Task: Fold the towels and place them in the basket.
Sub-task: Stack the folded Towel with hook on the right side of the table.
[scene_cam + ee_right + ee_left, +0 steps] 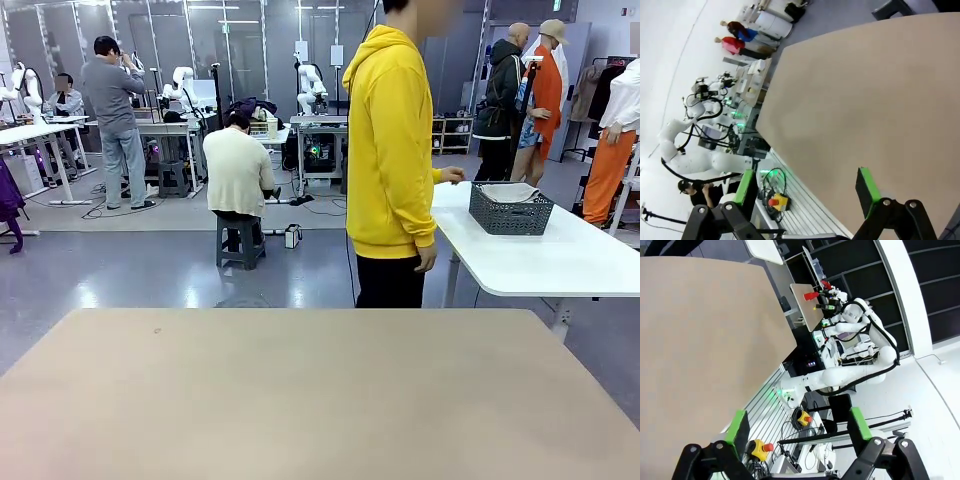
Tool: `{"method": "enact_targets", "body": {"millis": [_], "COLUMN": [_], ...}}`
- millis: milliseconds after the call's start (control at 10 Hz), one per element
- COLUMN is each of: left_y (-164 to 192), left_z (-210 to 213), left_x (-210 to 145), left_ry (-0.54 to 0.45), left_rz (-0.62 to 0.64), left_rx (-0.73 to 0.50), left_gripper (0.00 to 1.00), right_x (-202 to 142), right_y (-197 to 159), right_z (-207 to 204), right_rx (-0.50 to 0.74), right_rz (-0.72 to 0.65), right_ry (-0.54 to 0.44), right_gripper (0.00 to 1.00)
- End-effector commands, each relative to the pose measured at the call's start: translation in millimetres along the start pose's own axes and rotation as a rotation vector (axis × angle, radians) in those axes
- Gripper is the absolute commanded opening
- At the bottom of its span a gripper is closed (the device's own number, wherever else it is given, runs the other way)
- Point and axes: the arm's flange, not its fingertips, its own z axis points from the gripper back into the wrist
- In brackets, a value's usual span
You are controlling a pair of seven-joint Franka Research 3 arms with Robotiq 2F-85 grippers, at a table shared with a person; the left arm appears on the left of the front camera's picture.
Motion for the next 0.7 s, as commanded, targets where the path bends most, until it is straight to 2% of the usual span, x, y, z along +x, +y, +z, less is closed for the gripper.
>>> {"method": "enact_targets", "body": {"millis": [0,200,600], "left_y": [3.9,6.1,2.4], "left_z": [2.3,-2.6,2.3], "left_x": [-7.5,-9.5,-3.8], "left_ry": [-0.001,0.009,-0.010], "left_rz": [-0.027,-0.023,-0.002], "left_rx": [-0.005,0.011,0.000], "left_gripper": [1.00,1.00,1.00], "right_x": [-2.1,0.6,0.8], "right_y": [13.4,15.4,8.6], "right_z": [-7.3,-5.3,-3.0], "right_rx": [-0.006,-0.001,-0.006], "right_rz": [-0.037,-0.029,-0.002], "right_ry": [0.001,0.022,0.001], "right_gripper": [1.00,1.00,1.00]}}
